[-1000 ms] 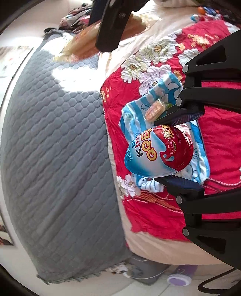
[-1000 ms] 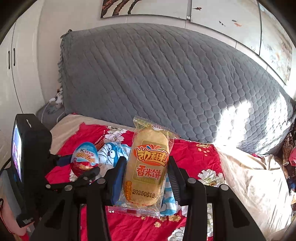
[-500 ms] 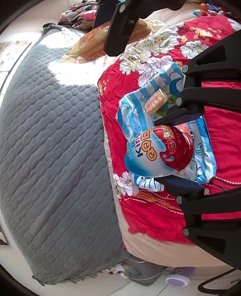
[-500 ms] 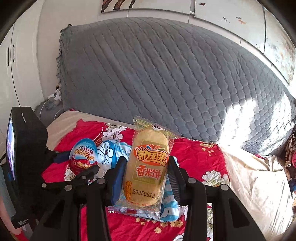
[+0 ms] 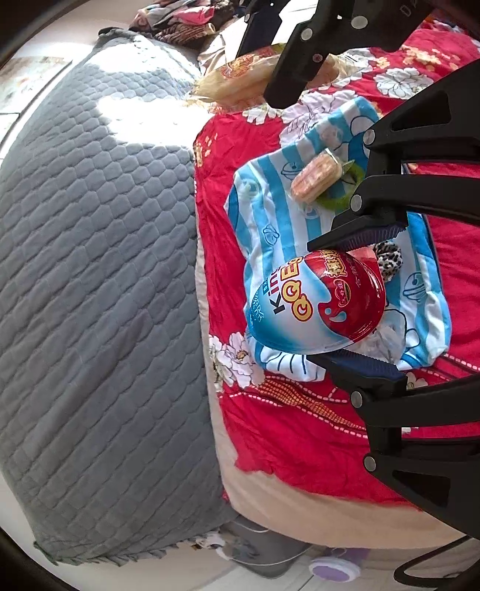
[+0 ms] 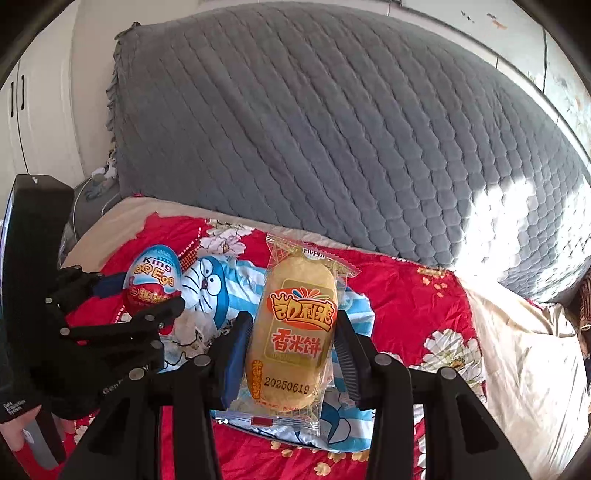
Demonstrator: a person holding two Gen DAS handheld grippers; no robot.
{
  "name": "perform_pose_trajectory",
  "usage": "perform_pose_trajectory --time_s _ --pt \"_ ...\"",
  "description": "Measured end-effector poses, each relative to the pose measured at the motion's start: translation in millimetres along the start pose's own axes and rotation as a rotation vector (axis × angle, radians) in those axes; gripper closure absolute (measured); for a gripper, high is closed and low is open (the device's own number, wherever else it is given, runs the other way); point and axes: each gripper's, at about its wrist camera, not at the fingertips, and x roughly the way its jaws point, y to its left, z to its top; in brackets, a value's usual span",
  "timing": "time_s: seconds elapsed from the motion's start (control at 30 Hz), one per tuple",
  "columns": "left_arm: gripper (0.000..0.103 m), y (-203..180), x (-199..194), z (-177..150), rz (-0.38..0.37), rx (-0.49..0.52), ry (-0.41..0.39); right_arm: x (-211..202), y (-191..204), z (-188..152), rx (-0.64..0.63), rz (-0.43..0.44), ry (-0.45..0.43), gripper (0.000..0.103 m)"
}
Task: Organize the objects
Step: 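Lower the egg with the left tool while the right tool lowers the bread pack onto the shirt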
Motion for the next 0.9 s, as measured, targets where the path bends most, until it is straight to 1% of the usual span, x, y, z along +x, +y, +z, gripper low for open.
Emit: perform_pose_trajectory --time_s 0.47,0.7,0.9 --pt "0.051 6.5 39.0 -3.6 0.0 -0.032 0.036 40.5 -3.5 -4.7 0.021 0.004 0.035 0.058" --pt "0.051 6.5 58.8 -9.1 0.008 -0.028 0.053 59.9 -3.5 -6.0 0.023 0.006 0.049 0.058" --pt "0.051 3.2 76.1 -16.5 0.012 -0.021 0.073 79.9 -4.0 -10.7 0.021 0.005 0.084 0.058"
